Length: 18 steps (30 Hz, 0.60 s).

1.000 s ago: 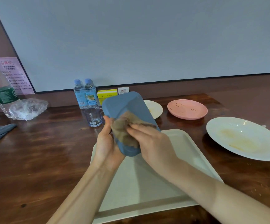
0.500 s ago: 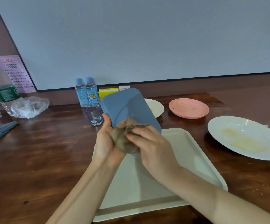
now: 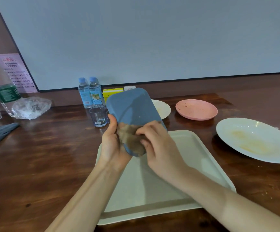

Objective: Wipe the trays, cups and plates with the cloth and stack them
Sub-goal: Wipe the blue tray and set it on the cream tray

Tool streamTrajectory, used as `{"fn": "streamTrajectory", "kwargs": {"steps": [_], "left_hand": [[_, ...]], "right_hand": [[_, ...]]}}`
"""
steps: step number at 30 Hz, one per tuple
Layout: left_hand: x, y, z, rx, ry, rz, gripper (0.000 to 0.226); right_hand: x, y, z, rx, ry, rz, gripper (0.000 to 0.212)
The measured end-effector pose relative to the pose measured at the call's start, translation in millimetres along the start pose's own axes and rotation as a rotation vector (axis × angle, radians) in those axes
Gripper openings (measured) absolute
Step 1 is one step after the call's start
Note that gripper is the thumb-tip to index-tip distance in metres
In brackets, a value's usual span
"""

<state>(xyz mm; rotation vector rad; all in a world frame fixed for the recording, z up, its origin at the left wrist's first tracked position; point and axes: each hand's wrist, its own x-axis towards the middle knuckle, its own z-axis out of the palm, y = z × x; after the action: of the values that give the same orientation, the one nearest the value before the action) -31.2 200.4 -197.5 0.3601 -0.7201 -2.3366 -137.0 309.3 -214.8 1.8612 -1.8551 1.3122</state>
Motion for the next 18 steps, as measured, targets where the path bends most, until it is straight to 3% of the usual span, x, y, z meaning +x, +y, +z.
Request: {"fn": "streamTrajectory", "kwargs": {"steps": [6,13,18], "left_hand": [[0,-1,2,0.014,0.05,0.034,0.064],[-3,0,4,-0.056,0.024,-0.041,0.064],[0,1,2,-0.019,0.02,0.018,0.065]], "right_hand": [[7,35,-21,-0.128,0.117,0.23,0.02],[-11,-23,3,-0.05,0.004,-0.019,0.022],[-2,20,-12,-0.044,0.024,0.042,0.023]]}}
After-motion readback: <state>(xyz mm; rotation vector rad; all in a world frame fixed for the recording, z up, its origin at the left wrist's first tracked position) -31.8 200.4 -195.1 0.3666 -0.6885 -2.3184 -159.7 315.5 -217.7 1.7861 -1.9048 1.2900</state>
